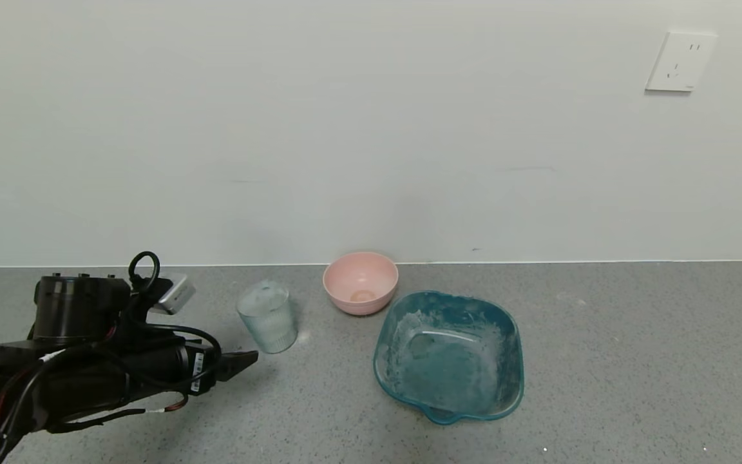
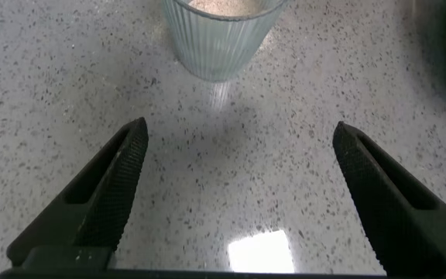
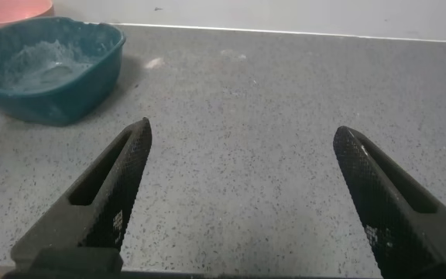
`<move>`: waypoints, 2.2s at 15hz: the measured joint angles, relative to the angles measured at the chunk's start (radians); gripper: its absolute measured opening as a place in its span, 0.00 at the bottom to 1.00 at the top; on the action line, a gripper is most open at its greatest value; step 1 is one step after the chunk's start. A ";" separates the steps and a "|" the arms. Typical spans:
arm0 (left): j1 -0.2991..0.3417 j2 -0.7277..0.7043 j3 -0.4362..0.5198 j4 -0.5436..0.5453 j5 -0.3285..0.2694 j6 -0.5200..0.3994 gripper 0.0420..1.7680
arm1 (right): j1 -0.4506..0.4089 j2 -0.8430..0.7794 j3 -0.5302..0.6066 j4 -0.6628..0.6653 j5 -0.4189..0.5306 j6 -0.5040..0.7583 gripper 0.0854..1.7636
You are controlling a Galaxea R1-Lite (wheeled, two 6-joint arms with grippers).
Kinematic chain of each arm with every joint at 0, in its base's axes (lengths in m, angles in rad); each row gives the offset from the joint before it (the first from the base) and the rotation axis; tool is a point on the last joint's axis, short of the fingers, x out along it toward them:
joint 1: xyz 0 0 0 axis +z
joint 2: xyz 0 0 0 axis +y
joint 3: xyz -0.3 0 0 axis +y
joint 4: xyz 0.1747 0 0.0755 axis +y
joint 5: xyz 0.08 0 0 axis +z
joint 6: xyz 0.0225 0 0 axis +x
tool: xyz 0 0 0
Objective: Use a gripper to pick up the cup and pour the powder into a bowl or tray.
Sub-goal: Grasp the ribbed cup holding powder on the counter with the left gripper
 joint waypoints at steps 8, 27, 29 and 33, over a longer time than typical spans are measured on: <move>-0.001 0.157 0.040 -0.264 0.015 0.000 0.97 | 0.000 0.000 0.000 0.000 0.001 0.001 0.97; -0.042 0.506 0.160 -0.941 0.040 -0.005 0.97 | 0.000 0.000 0.000 0.002 0.000 0.000 0.97; -0.046 0.521 0.139 -0.946 0.068 -0.005 0.97 | 0.000 0.000 0.000 0.002 0.000 0.000 0.97; -0.051 0.544 0.085 -0.960 0.082 -0.005 0.97 | 0.000 0.000 0.000 0.002 0.000 0.000 0.97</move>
